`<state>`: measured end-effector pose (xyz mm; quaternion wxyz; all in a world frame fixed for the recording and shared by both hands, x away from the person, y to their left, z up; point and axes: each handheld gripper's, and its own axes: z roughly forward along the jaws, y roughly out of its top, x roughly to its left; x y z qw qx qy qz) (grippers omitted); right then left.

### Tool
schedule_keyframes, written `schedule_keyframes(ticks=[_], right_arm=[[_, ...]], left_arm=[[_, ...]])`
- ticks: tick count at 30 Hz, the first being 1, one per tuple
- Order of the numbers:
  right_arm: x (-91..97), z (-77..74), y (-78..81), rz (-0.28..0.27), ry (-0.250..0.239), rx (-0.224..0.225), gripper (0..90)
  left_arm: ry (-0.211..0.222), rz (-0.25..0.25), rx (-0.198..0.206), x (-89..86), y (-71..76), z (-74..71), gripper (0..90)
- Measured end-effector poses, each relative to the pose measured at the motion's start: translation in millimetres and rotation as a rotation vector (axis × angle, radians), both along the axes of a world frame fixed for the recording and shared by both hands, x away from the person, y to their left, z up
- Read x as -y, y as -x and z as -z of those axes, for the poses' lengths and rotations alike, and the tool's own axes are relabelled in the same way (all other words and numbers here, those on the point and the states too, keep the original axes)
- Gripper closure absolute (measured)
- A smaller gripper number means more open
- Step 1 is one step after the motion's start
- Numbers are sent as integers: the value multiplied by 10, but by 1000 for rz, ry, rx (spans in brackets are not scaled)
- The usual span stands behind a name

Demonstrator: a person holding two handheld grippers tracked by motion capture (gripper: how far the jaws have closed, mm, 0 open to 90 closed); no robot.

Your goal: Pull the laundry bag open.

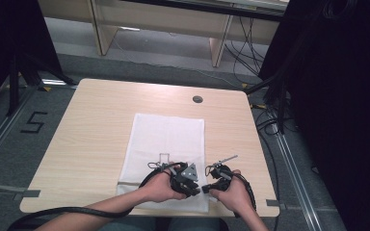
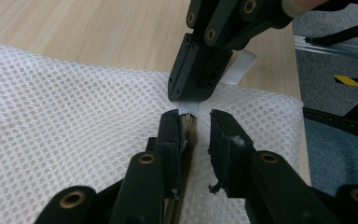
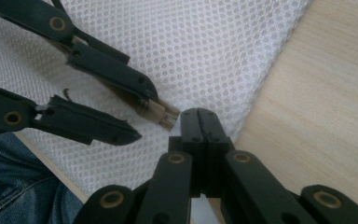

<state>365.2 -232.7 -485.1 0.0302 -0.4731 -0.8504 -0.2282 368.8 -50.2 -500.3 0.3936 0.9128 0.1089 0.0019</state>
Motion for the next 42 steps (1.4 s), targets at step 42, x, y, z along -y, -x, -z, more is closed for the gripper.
schedule_keyframes(ticks=[42], right_arm=[[-21,-6,3,7,16,6,900]], left_arm=[[-44,4,15,46,12,-28,821]])
